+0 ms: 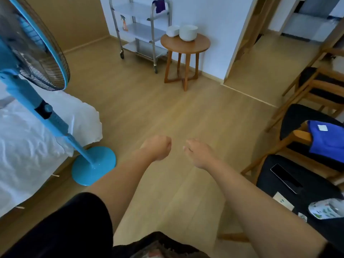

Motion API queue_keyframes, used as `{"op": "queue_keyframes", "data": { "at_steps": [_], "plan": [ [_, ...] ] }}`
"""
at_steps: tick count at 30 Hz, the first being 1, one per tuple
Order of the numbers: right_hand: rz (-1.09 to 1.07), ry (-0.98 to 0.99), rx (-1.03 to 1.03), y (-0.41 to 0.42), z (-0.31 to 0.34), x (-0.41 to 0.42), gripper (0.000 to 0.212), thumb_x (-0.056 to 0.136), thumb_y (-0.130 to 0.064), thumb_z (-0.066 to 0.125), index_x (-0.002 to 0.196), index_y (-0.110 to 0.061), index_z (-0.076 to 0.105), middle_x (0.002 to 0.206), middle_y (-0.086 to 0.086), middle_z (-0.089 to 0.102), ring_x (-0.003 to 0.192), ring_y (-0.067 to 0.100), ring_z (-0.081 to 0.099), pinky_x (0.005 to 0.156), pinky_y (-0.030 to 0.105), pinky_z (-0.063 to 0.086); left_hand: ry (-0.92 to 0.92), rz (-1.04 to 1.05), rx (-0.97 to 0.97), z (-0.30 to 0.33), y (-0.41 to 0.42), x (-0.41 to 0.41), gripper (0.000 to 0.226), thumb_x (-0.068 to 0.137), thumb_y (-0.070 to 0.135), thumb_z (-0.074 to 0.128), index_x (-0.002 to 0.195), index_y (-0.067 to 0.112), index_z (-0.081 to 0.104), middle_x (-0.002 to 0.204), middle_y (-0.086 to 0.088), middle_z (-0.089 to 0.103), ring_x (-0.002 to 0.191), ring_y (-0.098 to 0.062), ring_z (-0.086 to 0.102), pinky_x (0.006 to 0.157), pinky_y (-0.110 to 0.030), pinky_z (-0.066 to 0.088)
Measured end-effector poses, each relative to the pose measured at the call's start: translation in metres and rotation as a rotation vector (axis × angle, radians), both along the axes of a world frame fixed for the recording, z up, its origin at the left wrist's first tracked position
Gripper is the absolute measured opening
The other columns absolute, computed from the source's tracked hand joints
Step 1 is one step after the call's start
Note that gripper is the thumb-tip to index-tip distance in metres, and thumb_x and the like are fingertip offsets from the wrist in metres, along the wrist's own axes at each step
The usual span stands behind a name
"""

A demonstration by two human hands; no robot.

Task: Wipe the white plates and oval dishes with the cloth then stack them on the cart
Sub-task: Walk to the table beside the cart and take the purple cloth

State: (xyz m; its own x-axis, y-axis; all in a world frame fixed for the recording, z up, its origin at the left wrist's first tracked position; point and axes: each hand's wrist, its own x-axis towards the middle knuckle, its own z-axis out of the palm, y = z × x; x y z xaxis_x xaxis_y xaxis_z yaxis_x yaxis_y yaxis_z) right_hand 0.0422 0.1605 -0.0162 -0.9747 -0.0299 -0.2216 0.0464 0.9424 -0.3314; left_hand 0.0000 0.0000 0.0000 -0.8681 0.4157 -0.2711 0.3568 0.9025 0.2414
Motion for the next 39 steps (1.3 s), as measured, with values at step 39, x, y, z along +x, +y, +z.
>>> {"op": "queue_keyframes", "data": {
  "at_steps": [39],
  "plan": [
    [-0.065,-0.231,-0.053,0.016,-0.062,-0.404,0.043,0.100,-0.024,0.037,0.132,0.004,0.045,0.138,0.023,0.046,0.128,0.032,0.043,0.100,0.032,0.032,-0.196,0.039,0.018,-0.075,-0.004,-0.399,0.029,0.096,0.020,0.038,0.110,0.011,0.062,0.114,-0.015,0.062,0.104,-0.033,0.056,0.073,-0.030,0.040]
  ]
}}
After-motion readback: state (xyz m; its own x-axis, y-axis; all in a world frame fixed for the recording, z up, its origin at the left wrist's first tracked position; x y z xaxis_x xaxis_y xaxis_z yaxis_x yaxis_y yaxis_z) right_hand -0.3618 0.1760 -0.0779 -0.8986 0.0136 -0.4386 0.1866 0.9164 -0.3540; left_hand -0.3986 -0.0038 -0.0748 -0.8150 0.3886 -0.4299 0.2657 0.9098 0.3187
